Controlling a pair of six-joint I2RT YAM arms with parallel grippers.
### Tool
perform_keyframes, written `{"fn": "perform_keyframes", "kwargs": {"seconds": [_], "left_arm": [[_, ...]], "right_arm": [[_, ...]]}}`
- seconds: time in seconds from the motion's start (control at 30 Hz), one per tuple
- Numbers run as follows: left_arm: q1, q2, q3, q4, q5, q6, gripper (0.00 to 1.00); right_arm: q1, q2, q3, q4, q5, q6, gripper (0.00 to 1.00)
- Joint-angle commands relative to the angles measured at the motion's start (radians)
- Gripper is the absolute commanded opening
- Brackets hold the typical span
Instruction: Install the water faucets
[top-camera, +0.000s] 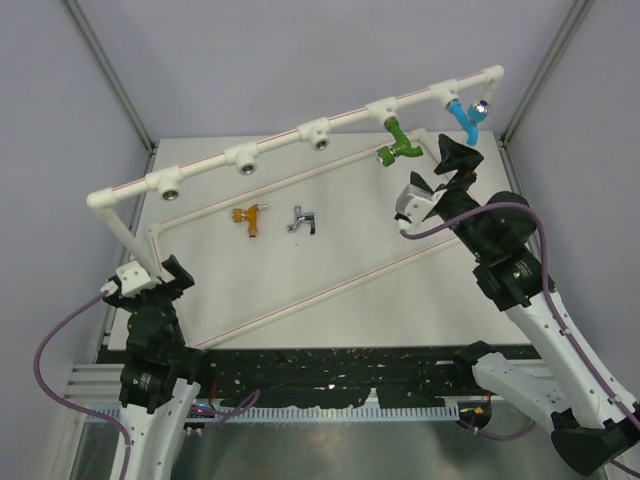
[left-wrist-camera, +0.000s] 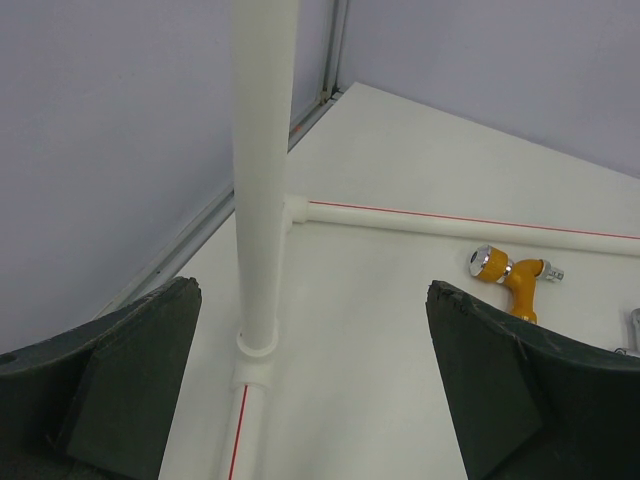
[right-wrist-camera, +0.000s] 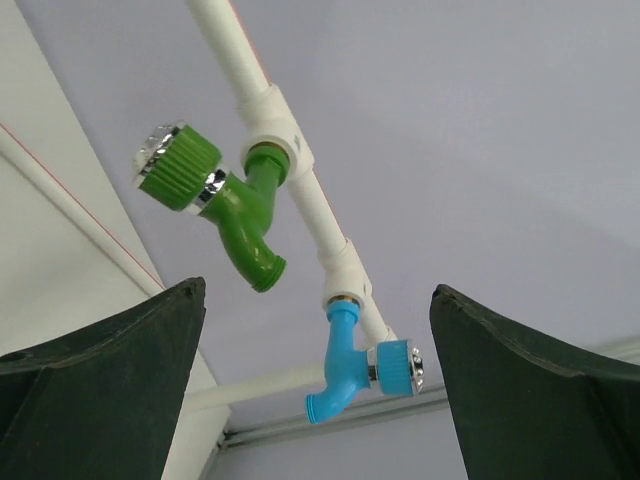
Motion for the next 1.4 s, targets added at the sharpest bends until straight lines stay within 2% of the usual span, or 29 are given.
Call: {"fn": "perform_keyframes", "kwargs": {"seconds": [0.0,0.2,0.43,0.6,0.73,0.8,0.93,0.97,1.03,1.07,1.1,1.13,1.17,1.2,1.23,1.27,1.3,1.33,1.37], "left_arm": [[-0.002,-0.165,0.005,0.023,0.009,0.002,1.0],[-0.002,-0.165,0.003,0.023,0.009,0.002,1.0],[-0.002,-0.163,0.003,0.023,0.01,0.002,1.0],[-0.002,-0.168,0.003,0.023,0.01,0.004,1.0],[-0.002,-0.168,0.002,0.023,0.01,0.004,1.0],[-0.002,-0.169,0.003,0.023,0.01,0.004,1.0],[-0.002,-0.174,0.002,0.023,0.012,0.002,1.0],[-0.002,-0.174,0.002,0.023,0.009,0.002,0.99],[-0.002,-0.174,0.002,0.023,0.01,0.002,1.0],[-0.002,-0.174,0.003,0.021,0.01,0.002,1.0],[-0.004,-0.174,0.003,0.02,0.012,0.002,1.0],[-0.005,-0.175,0.003,0.02,0.01,0.002,1.0],[-0.005,-0.175,0.003,0.02,0.009,0.002,1.0],[-0.005,-0.177,0.003,0.02,0.009,0.002,1.0],[-0.005,-0.175,0.003,0.02,0.009,0.002,1.0],[-0.004,-0.175,0.003,0.018,0.01,0.002,1.0],[-0.004,-0.175,0.003,0.018,0.009,0.002,1.0],[-0.004,-0.175,0.003,0.017,0.009,0.002,1.0],[-0.005,-0.175,0.003,0.017,0.009,0.002,1.0]], "right_arm": [[0.061,0.029,0.055,-0.103,0.028,-0.373,0.98],[0.109,0.1,0.076,-0.079,0.085,-0.458,0.95],[0.117,0.184,0.043,0.082,0.116,-0.513,0.9],[0.115,0.25,0.032,0.173,0.177,-0.484,0.74],[0.115,0.258,0.012,0.244,0.139,-0.324,0.62],[0.114,0.255,0.014,0.273,0.137,-0.18,0.57],[0.103,0.247,-0.003,0.361,0.087,0.205,0.31],[0.101,0.241,-0.023,0.427,0.102,0.376,0.24],[0.092,0.239,-0.051,0.487,0.117,0.645,0.21],[0.086,0.239,-0.066,0.504,0.157,0.836,0.2],[0.083,0.239,-0.078,0.549,0.171,0.924,0.18],[0.074,0.241,-0.106,0.579,0.213,1.121,0.14],[0.074,0.239,-0.118,0.63,0.237,1.223,0.13],[0.066,0.239,-0.149,0.65,0.287,1.41,0.11],[0.062,0.241,-0.163,0.696,0.31,1.491,0.11],[0.061,0.244,-0.186,0.713,0.368,1.665,0.1],[0.055,0.25,-0.193,0.737,0.396,1.747,0.1],[0.049,0.253,-0.215,0.748,0.437,1.906,0.09],[0.045,0.261,-0.223,0.764,0.461,1.986,0.09]]}}
